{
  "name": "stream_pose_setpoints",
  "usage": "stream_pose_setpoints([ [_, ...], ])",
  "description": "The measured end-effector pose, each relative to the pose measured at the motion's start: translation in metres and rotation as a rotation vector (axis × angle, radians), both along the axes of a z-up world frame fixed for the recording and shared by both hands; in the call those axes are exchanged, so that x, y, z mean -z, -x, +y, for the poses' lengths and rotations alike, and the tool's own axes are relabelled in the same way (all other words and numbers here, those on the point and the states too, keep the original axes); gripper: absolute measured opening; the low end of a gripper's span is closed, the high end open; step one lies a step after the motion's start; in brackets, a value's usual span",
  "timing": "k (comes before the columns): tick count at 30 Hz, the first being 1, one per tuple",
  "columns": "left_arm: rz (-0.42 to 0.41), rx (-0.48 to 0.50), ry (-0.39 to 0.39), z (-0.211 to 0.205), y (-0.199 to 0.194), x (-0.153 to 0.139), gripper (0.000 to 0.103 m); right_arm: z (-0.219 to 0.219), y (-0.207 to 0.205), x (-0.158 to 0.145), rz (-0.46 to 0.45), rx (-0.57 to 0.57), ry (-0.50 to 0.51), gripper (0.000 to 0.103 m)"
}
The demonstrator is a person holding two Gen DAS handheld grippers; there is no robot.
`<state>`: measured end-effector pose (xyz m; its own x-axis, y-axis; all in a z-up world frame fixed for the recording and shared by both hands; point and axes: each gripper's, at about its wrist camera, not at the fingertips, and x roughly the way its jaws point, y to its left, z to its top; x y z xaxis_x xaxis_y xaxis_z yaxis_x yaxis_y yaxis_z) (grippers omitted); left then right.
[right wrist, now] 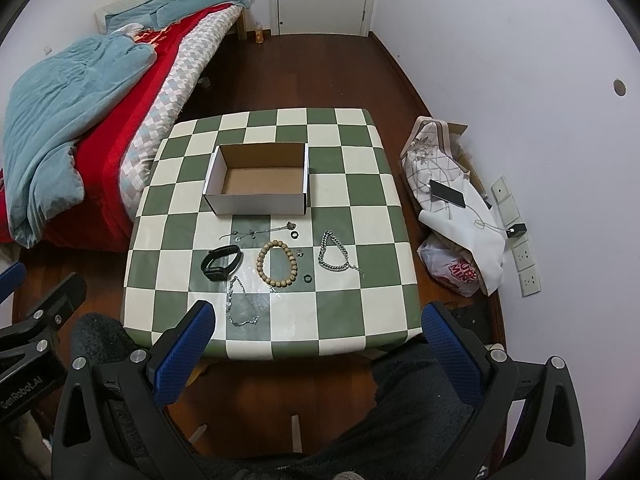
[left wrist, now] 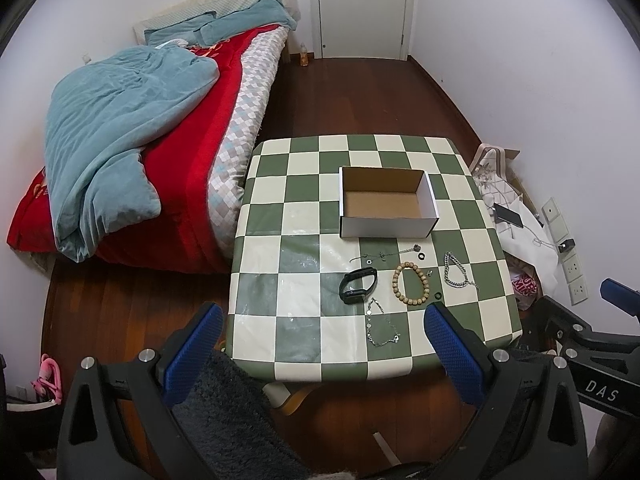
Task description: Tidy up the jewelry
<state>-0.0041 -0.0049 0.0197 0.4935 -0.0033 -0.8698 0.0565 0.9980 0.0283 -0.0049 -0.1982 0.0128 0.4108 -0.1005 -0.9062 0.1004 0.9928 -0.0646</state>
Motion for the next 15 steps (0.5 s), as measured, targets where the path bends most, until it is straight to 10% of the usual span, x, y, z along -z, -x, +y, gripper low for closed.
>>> stream_pose_setpoints([
  [15,-0.007,-0.002,-0.002,-0.0005,0.0018,-0.0025,0.103,-0.0014,0.0050,-0.0078,-0.020,-0.001,-0.007,0.103],
])
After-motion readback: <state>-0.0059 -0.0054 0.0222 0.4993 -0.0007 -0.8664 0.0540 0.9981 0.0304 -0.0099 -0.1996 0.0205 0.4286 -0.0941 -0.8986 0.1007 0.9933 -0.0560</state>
